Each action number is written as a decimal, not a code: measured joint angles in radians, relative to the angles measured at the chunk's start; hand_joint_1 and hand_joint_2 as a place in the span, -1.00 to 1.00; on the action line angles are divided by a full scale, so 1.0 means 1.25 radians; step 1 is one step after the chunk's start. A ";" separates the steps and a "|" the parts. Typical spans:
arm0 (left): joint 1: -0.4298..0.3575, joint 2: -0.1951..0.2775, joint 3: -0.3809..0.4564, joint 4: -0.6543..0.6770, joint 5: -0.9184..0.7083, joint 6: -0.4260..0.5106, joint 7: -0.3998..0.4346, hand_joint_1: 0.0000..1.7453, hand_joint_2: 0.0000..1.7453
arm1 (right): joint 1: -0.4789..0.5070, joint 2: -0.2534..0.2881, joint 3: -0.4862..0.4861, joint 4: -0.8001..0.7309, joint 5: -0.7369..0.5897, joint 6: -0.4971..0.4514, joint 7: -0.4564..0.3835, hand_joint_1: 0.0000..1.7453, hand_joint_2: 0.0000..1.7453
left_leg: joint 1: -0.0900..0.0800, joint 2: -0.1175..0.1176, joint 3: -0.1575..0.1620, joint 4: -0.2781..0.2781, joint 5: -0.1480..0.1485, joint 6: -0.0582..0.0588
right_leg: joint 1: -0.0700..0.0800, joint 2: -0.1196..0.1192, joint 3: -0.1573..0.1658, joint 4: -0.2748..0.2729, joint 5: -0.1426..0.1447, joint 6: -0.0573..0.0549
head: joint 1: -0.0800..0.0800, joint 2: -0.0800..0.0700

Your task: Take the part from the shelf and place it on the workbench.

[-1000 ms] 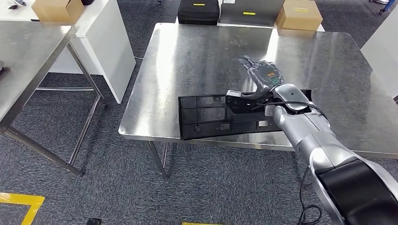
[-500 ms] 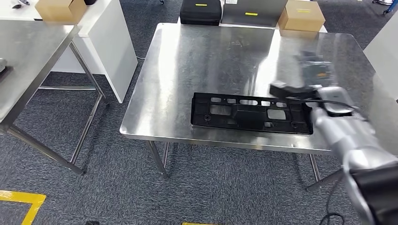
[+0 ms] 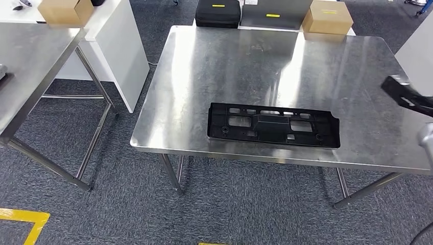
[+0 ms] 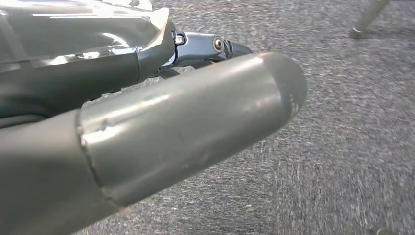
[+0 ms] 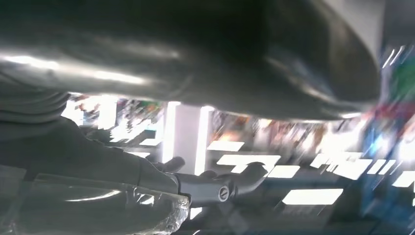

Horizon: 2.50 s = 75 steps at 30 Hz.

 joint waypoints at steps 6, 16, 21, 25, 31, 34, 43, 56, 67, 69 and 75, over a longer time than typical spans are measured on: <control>0.009 -0.022 0.024 0.001 0.014 0.009 0.011 -1.00 -1.00 | 0.075 -0.066 -0.053 -0.004 -0.013 -0.155 0.011 -1.00 -1.00 | -0.003 -0.002 0.003 0.000 -0.003 0.004 | -0.001 -0.001 0.006 0.000 -0.003 0.006 | 0.000 0.000; 0.010 -0.064 0.066 0.001 0.041 0.028 0.027 -1.00 -1.00 | 0.595 -0.018 -0.499 -0.379 0.138 -0.205 -0.171 -1.00 -1.00 | 0.000 -0.017 0.016 -0.002 -0.011 0.009 | 0.002 -0.017 0.028 -0.008 -0.013 0.013 | 0.003 0.000; 0.014 -0.077 0.082 0.002 0.042 0.037 0.031 -1.00 -1.00 | 0.809 0.254 -0.876 -0.657 0.158 -0.205 -0.546 -1.00 -1.00 | 0.005 -0.019 0.023 -0.003 -0.018 0.004 | 0.005 -0.019 0.033 -0.011 -0.020 0.009 | 0.006 0.000; 0.016 -0.082 0.098 0.001 0.050 0.047 0.030 -1.00 -1.00 | 0.928 0.508 -1.089 -0.794 0.095 -0.205 -0.721 -1.00 -1.00 | 0.006 -0.018 0.029 -0.003 -0.024 0.000 | 0.004 -0.019 0.033 -0.011 -0.026 0.004 | 0.007 0.000; 0.015 -0.085 0.104 0.002 0.047 0.018 0.027 -1.00 -1.00 | 0.967 0.675 -1.241 -0.651 0.190 -0.204 -0.650 -1.00 -1.00 | 0.007 -0.002 0.037 -0.003 -0.032 -0.005 | 0.004 -0.001 0.034 -0.011 -0.028 0.000 | 0.007 0.000; 0.014 -0.084 0.100 0.002 0.026 0.004 0.044 -1.00 -1.00 | 0.925 0.668 -1.358 -0.475 0.263 -0.201 -0.554 -1.00 -1.00 | 0.007 -0.001 0.038 -0.003 -0.033 -0.005 | 0.004 0.000 0.035 -0.011 -0.029 0.000 | 0.008 0.000; 0.022 -0.065 0.051 0.003 -0.045 -0.048 0.082 -1.00 -1.00 | 0.865 0.574 -1.487 -0.058 0.297 -0.082 -0.358 -1.00 -0.50 | 0.005 -0.001 0.039 -0.003 -0.033 -0.005 | 0.003 0.000 0.035 -0.011 -0.029 0.001 | 0.008 0.000; 0.027 -0.033 -0.024 0.008 -0.116 -0.149 0.111 -1.00 -1.00 | 0.839 0.588 -1.496 0.055 0.314 0.069 -0.275 -1.00 -1.00 | -0.005 -0.001 0.041 -0.002 -0.038 0.006 | -0.008 0.000 0.041 -0.013 -0.030 0.009 | 0.007 0.000; 0.025 -0.031 -0.087 0.012 -0.206 -0.142 0.177 -1.00 -1.00 | 0.838 0.588 -1.480 0.065 0.361 0.104 -0.235 -1.00 -1.00 | -0.003 0.001 0.032 -0.015 -0.009 0.026 | -0.005 0.007 0.008 0.145 -0.118 0.015 | 0.011 0.000; 0.025 -0.036 -0.100 0.014 -0.212 -0.142 0.186 -1.00 -1.00 | 0.835 0.587 -1.476 0.065 0.363 0.109 -0.235 -1.00 -1.00 | -0.003 0.000 0.027 -0.014 -0.003 0.019 | -0.003 0.010 0.074 0.034 -0.082 0.016 | 0.010 0.000; 0.023 -0.045 -0.120 0.015 -0.219 -0.143 0.195 -1.00 -1.00 | 0.832 0.586 -1.461 0.068 0.382 0.122 -0.229 -1.00 -1.00 | 0.003 -0.001 0.010 0.014 -0.021 -0.011 | -0.005 0.011 0.073 -0.012 -0.045 -0.025 | 0.009 0.000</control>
